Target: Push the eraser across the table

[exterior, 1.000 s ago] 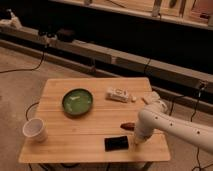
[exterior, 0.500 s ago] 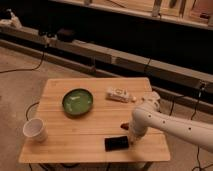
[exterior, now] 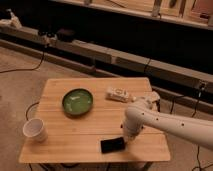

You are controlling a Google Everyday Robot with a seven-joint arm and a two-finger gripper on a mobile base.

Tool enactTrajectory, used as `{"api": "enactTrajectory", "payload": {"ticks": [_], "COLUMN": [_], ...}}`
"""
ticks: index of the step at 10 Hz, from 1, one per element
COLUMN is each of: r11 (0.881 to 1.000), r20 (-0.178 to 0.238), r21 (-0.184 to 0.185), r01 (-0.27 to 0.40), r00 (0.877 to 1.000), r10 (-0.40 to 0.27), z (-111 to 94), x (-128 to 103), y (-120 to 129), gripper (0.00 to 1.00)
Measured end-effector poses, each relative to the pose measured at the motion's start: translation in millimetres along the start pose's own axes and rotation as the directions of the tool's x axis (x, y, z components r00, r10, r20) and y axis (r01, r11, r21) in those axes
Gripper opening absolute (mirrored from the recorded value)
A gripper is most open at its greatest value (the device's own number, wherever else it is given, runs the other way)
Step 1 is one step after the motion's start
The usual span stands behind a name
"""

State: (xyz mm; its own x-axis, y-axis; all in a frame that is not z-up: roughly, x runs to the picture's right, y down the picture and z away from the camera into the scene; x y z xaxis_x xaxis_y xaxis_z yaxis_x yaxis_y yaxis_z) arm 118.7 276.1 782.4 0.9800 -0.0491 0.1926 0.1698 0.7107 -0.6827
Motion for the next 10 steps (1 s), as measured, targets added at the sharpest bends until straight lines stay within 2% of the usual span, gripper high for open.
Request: {"api": "enactTrajectory", "payload": {"ticks": [2, 5, 7, 10], "r11": [1.0, 0.995, 0.989, 0.988], "r20": [-0.045, -0.13, -0.151, -0.154], "r21": [-0.025, -0.061, -0.062, -0.046], "r01": [-0.009, -0.085, -0.131, -0.148], "r00": [0.999, 0.988, 0.981, 0.978], "r10": [0.008, 0.076, 0.121, 0.139], "z": [5.6, 17.1, 18.9, 18.4], "x": [-1.0, 5.2, 2.9, -7.7], "y": [6.6, 20.5, 22.0, 13.9], "gripper": [0.02, 0.02, 0.02, 0.02]}}
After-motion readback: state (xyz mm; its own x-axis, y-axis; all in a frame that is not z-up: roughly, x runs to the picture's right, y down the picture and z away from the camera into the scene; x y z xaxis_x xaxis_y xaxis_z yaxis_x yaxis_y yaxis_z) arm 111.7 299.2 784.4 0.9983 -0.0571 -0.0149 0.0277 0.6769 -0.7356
